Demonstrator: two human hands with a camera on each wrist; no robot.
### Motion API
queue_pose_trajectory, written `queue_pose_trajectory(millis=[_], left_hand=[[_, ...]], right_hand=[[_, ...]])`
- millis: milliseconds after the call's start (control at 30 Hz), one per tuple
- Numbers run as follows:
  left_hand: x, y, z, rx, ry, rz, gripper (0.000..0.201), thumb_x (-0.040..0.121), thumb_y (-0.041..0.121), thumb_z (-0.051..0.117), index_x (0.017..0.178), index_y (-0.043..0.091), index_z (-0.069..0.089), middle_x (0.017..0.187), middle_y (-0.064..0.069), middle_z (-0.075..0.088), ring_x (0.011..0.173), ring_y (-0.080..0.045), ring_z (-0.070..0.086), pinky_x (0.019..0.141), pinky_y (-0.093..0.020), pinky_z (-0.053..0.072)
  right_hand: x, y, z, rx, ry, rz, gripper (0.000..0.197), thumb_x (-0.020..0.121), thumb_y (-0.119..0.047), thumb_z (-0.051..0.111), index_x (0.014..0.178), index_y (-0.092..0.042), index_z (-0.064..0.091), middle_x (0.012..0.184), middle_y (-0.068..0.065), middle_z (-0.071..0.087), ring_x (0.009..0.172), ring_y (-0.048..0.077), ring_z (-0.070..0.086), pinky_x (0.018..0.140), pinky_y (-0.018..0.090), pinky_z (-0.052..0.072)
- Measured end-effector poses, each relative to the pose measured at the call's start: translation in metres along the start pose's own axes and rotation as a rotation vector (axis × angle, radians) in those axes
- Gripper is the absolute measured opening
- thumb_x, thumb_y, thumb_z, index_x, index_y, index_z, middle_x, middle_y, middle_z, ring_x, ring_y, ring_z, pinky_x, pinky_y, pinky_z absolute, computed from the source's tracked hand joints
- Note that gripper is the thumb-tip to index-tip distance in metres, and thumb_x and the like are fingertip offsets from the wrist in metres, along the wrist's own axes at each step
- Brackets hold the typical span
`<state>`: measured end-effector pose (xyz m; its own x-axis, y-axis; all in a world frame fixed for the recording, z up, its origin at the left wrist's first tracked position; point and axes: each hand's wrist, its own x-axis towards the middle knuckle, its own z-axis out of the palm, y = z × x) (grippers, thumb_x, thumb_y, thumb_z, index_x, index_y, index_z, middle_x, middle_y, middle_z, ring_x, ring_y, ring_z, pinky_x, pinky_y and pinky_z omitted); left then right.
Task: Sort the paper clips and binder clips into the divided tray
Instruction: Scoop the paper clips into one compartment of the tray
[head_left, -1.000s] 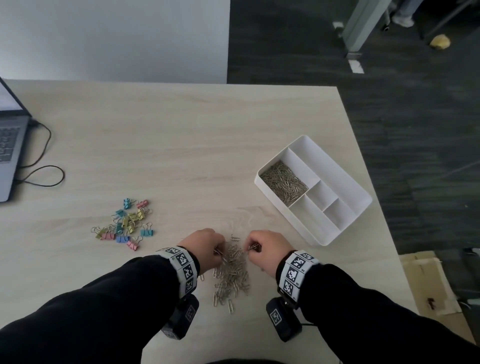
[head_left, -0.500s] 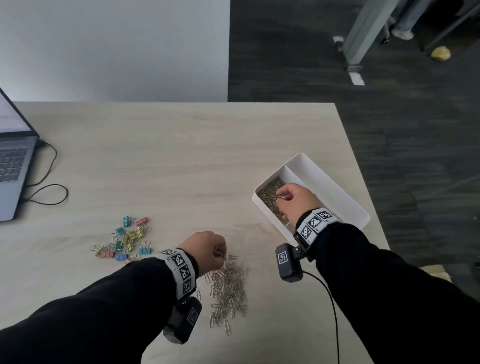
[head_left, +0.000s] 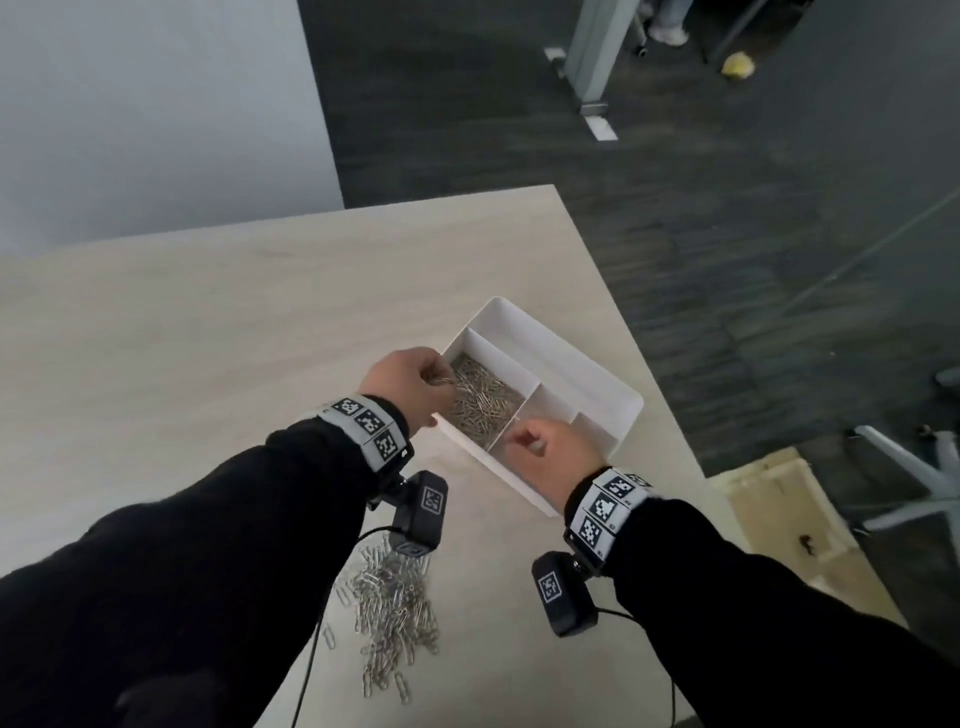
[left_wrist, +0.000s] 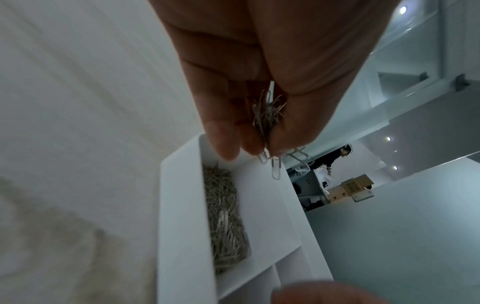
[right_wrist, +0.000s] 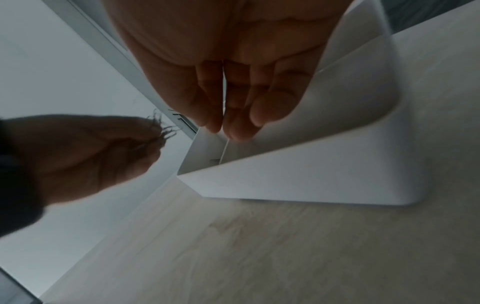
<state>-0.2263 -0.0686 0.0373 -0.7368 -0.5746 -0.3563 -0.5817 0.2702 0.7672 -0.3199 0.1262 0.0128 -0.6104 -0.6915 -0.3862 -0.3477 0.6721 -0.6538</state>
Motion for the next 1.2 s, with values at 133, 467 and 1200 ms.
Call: queue_pose_trajectory(millis=[133,467,1200], left_hand=[[0.006,0.005,0.005,-0.017,0.072,0.023,0.013,0.08,0.025,0.073,0.091,0.026,0.066,0.09,0.01,0.07,0.062,-0.019,0.07,0.055,-0.024,0.054],[-0.052,-0.087,-0.009,0.184,0.065,-0.094,0.016,0.085,0.021,0.064,0.098,0.03,0.067,0.1,0.008,0.067,0.08,-0.012,0.06,0.077,-0.025,0.046],[-0.189,-0.178,0.012,0.444,-0.165,-0.054,0.062,0.076,0.037,0.067,0.135,0.031,0.047,0.128,0.004,0.044,0.116,-0.02,0.053,0.102,-0.03,0.043]], right_hand=[[-0.011,0.007,0.007,0.029,-0.009,-0.011,0.009,0.088,-0.025,0.062,0.094,-0.021,0.069,0.072,-0.016,0.058,0.072,0.008,0.059,0.074,0.026,0.051],[-0.035,-0.001,0.05,-0.068,-0.141,-0.087,0.014,0.085,-0.025,0.063,0.096,-0.026,0.071,0.085,-0.014,0.066,0.064,-0.007,0.053,0.063,0.005,0.037],[-0.074,-0.013,0.149,-0.463,-0.349,-0.356,0.078,0.075,-0.052,0.066,0.144,-0.03,0.037,0.125,-0.001,0.039,0.114,0.019,0.047,0.104,0.032,0.04]])
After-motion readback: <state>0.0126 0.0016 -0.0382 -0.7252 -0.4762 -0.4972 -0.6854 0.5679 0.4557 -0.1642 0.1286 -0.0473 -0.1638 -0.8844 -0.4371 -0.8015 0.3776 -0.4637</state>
